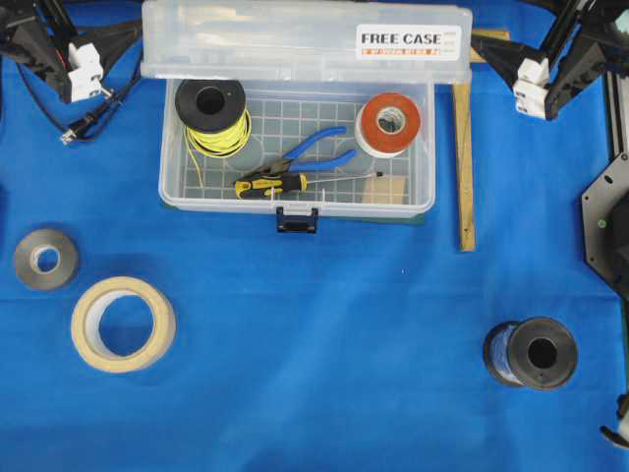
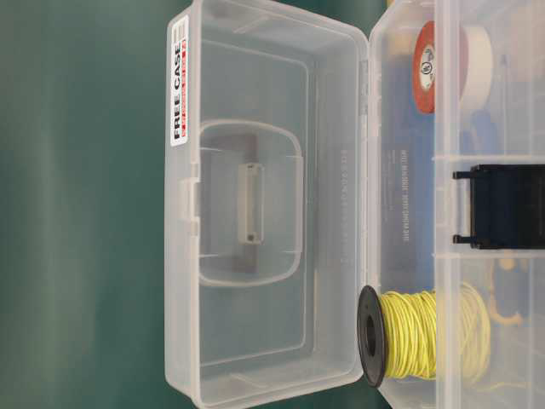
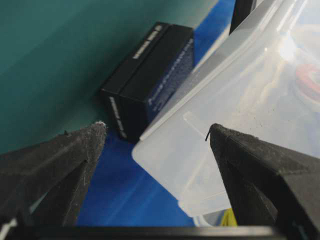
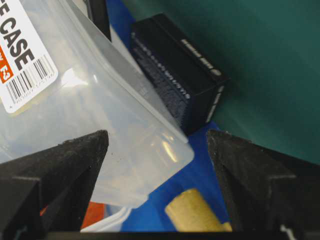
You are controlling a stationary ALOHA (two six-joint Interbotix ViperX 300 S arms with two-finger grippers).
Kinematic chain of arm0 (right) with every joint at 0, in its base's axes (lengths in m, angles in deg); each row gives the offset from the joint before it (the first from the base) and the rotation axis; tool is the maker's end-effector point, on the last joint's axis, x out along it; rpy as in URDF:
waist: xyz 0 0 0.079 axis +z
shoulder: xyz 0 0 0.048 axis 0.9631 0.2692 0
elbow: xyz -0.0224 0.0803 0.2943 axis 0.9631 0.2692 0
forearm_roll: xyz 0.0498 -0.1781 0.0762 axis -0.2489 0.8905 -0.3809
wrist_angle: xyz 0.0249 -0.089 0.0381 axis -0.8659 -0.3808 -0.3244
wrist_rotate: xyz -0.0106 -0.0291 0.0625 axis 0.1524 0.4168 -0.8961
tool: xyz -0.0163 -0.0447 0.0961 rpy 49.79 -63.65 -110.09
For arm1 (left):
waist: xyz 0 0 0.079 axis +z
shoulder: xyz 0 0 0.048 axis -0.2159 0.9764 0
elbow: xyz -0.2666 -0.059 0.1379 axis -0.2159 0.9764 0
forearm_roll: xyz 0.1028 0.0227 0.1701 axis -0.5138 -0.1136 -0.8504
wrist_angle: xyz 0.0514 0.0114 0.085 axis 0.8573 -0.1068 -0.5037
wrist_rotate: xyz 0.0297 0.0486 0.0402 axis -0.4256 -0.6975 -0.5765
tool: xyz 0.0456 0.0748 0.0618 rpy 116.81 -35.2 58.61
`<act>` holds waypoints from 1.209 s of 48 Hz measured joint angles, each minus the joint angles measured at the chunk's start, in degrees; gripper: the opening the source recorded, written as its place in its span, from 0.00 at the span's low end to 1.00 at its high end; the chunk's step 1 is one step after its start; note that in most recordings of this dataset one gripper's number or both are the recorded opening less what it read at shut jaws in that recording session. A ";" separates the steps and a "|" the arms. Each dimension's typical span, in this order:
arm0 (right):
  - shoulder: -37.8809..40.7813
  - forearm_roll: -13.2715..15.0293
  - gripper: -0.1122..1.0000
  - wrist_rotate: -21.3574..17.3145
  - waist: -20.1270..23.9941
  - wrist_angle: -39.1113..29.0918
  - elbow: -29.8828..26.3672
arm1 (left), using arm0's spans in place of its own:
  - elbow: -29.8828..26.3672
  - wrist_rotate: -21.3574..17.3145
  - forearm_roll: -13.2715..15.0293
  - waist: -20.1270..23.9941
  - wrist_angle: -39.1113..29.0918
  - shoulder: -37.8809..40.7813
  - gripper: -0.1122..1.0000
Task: Open the tool box with both arms.
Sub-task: 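Swing the lid back away from the front with both grippers, then push the lid fully open and release it with both grippers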
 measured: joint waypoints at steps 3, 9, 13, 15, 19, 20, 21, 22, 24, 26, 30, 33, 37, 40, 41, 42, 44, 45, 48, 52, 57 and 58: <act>0.44 0.00 0.85 0.00 -0.70 0.53 -0.09 | -0.44 0.09 -0.09 0.53 0.00 0.70 0.92; 1.14 0.00 0.85 0.00 -2.55 0.88 -0.44 | -1.76 0.09 0.00 1.58 0.09 2.29 0.92; 1.76 0.00 0.85 0.00 -3.78 1.14 -0.70 | -2.46 0.00 0.00 2.11 0.09 3.43 0.92; 2.11 0.00 0.85 0.00 -4.22 1.23 -0.88 | -2.81 0.09 0.00 2.37 0.09 3.96 0.92; 2.90 0.00 0.85 -0.18 -5.10 1.76 -1.14 | -3.34 0.09 0.00 2.99 0.18 4.66 0.92; 3.16 0.00 0.85 -0.18 -5.36 1.93 -1.23 | -3.43 0.00 0.00 3.08 0.18 4.83 0.92; 3.43 0.00 0.85 -0.18 -5.54 2.02 -1.32 | -3.52 0.09 0.00 3.16 0.18 5.01 0.92; 3.69 -0.09 0.85 -0.18 -5.71 2.20 -1.32 | -3.60 0.09 0.00 3.25 0.09 5.10 0.92; 4.13 0.00 0.85 -0.18 -6.15 2.64 -1.49 | -3.69 0.09 0.00 3.60 0.18 5.27 0.92; 4.66 0.00 0.85 -0.18 -6.50 3.16 -1.67 | -3.78 0.09 0.00 3.87 0.09 5.63 0.92; 5.89 0.00 0.85 -0.18 -7.29 3.96 -2.11 | -3.96 0.09 0.00 4.13 0.00 6.06 0.92; 6.86 0.00 0.85 0.00 -7.65 4.22 -2.46 | -4.04 0.18 0.00 4.22 -0.26 6.06 0.92; 8.61 -0.18 0.85 0.09 -8.09 4.31 -3.34 | -4.04 0.18 0.00 4.31 -0.79 6.06 0.92; 9.84 -0.18 0.85 0.18 -8.44 4.39 -3.87 | -4.04 0.18 0.00 4.66 -0.97 6.06 0.92; 10.28 -0.18 0.85 0.18 -8.53 4.39 -4.13 | -4.04 0.09 0.00 4.75 -1.05 6.15 0.92; 10.55 -0.18 0.85 0.18 -8.61 4.39 -4.31 | -4.04 0.18 0.00 4.83 -1.05 6.15 0.92; 11.34 -0.18 0.85 0.18 -8.79 4.39 -4.75 | -4.04 0.18 0.00 5.10 -1.05 6.15 0.92; 11.78 -0.18 0.85 0.18 -8.88 4.39 -4.92 | -4.04 0.18 0.00 5.27 -1.05 6.24 0.92; 12.83 -0.09 0.85 0.26 -9.05 4.39 -5.62 | -4.04 0.18 0.00 5.80 -1.14 6.42 0.92; 14.24 -0.09 0.85 0.26 -9.40 4.39 -6.42 | -4.13 0.18 0.00 6.50 -1.14 6.86 0.92; 15.47 -0.09 0.85 0.26 -9.58 4.39 -7.12 | -4.39 0.18 0.00 6.94 -1.05 7.65 0.92; 15.64 -0.09 0.85 0.26 -9.58 4.39 -7.21 | -4.48 0.18 0.00 7.03 -1.14 7.73 0.92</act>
